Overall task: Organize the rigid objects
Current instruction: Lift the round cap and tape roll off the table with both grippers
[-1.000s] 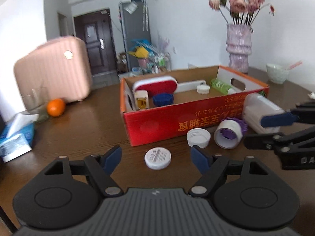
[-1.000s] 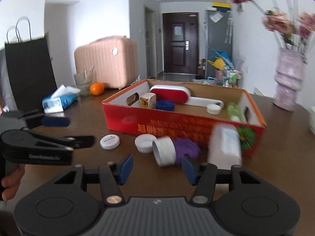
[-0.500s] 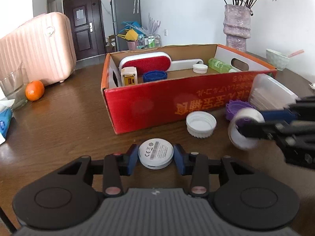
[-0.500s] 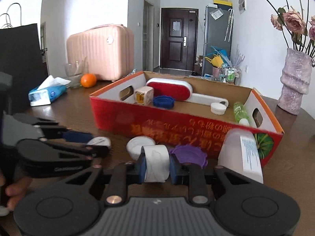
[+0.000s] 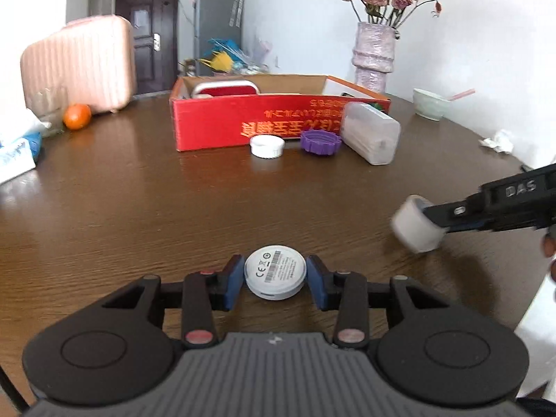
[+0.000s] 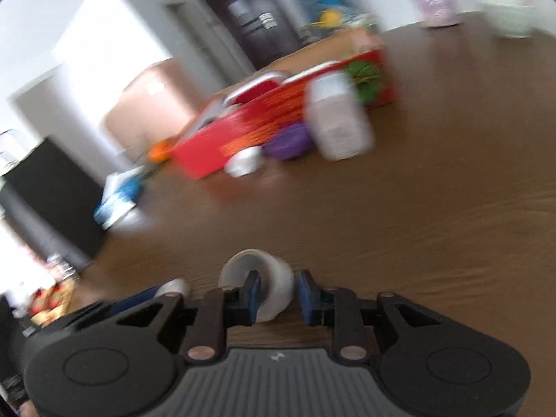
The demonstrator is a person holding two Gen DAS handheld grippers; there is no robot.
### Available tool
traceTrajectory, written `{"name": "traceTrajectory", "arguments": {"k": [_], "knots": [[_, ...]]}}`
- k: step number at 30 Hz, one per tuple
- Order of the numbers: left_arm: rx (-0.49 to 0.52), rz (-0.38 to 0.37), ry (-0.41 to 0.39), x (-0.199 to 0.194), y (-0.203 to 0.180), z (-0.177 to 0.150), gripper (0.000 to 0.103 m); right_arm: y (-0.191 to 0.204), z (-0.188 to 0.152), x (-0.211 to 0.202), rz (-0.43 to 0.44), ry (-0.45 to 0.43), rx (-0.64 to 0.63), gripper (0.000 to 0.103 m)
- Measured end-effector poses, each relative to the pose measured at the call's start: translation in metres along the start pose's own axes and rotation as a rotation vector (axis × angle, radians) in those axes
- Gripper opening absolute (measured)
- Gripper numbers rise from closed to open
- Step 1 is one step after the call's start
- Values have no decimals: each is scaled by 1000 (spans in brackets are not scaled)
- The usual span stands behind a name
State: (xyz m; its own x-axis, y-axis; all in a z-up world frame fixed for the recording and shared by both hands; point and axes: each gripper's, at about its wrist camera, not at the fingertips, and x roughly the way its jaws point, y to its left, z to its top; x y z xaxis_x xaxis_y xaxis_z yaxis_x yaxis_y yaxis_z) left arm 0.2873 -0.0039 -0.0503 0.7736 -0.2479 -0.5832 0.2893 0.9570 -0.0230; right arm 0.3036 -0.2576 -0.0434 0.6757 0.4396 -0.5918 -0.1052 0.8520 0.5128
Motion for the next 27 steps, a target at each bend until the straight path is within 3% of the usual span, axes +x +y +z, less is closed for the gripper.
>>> {"name": "traceTrajectory", "arguments": {"k": [3,4,8,13,17,19,20,21,22,23,27], "knots": [[38,31,-8,-2,-5,-4,49,-4,-5,-16,-60,-47,-17,33],[38,34,-8,-3,-7,-5,50,-3,-8,-22,-63,-68,-35,41],[-8,51,-14,-6,-4,-11,62,8,-22,-41,-93,-125,-156,55],[-44,44,-29,-6,1,-12,63,38,-40,-35,-168,-156,-383,60],[-65,80,-43,-1,4,-4,61,51,-39,-14,-189,-143,-451,60],[-67,87,-41,2,4,-2,51,51,-37,-4,-224,-139,-466,59],[-66,84,-42,2,4,-2,38,51,-36,1,-242,-127,-469,43],[-57,75,-41,1,2,0,36,51,-35,4,-240,-124,-462,43],[-41,72,-51,-1,-1,1,27,50,-34,4,-227,-129,-448,42],[-30,79,-58,-3,-4,1,6,49,-34,3,-214,-134,-442,42],[-39,75,-43,-5,-9,0,5,52,-37,-3,-206,-158,-449,42]]}}
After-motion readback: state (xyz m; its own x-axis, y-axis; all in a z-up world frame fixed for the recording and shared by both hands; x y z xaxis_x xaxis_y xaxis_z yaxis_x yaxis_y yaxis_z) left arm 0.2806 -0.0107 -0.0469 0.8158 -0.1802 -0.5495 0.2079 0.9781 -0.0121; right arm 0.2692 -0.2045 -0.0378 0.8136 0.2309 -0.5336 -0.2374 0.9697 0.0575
